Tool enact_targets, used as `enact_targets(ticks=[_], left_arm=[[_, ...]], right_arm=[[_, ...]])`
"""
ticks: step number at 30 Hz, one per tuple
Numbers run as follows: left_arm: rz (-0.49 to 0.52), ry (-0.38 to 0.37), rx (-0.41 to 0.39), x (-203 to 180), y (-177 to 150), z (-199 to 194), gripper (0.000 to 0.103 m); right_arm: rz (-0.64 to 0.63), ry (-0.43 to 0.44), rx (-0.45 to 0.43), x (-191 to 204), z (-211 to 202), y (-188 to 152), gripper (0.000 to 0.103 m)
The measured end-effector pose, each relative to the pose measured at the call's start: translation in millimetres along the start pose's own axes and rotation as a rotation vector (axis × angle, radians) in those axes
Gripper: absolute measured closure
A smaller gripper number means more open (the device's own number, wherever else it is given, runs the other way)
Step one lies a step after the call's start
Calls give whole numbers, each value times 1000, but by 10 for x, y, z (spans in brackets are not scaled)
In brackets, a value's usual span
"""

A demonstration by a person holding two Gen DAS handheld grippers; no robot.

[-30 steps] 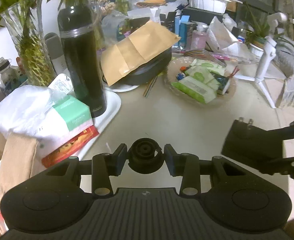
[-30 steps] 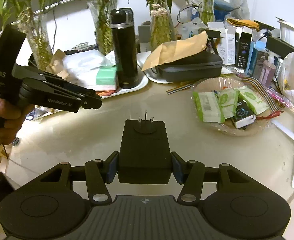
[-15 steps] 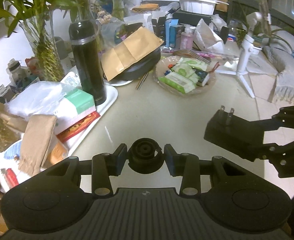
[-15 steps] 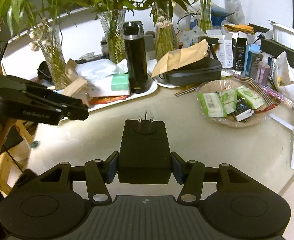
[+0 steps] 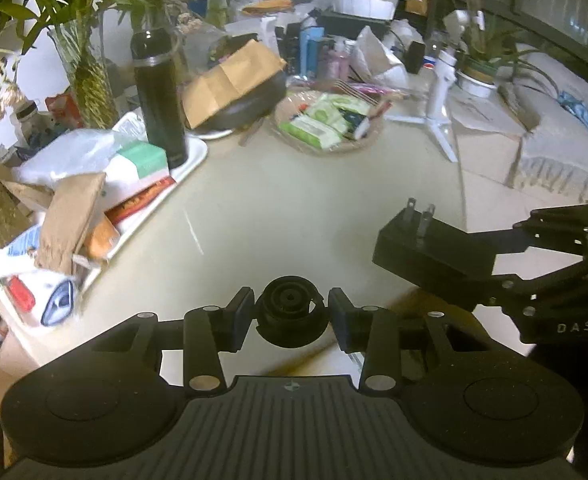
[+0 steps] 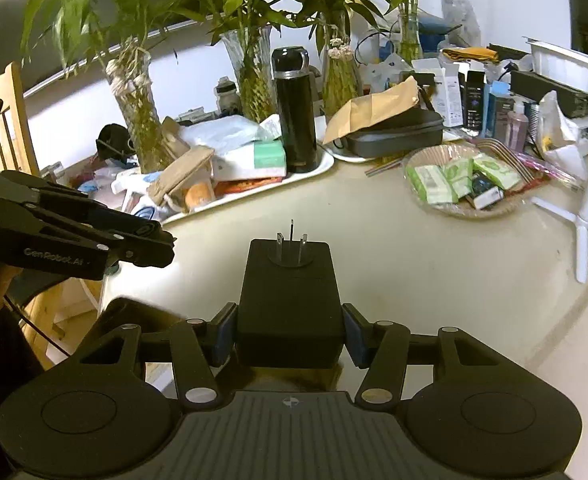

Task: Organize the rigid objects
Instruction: 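Carry the adapter into the cardboard box and release it with the right gripper while the left carries the cap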

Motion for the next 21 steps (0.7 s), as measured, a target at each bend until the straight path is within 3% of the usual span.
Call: enact_targets(ticks=[7,15,16,17,19,21], left_arm=[[8,-41,35,-171,-221,-133,63],[-7,-37,80,-240,-358,-150,62],[-11,-34,84,-243,-372,-158,62],[-16,-32,91,-246,-379,-164,58],[-24,-24,91,-248,-393,-188,35],[-28,-10,81,-249,-404,-227,27]], right_arm=[[35,-15,26,169,-179,-248,46],[43,-2,72,318,-203,-404,45],[34,1,72,336,-203,-409,41],[26,2,68,348,-212,-409,30],[22,7,54,363,-240,-400,19],[33,12,47,353,-262,-394,14]])
Point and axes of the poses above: each gripper's, at about its wrist camera, not at the fingertips, and z roughly the way its jaws point, x to its left, y to its top, the point moved 7 cm from there along z, roughly the way its jaws point, and after that the axes turned 1 degree about y, right-handed, at the moved point
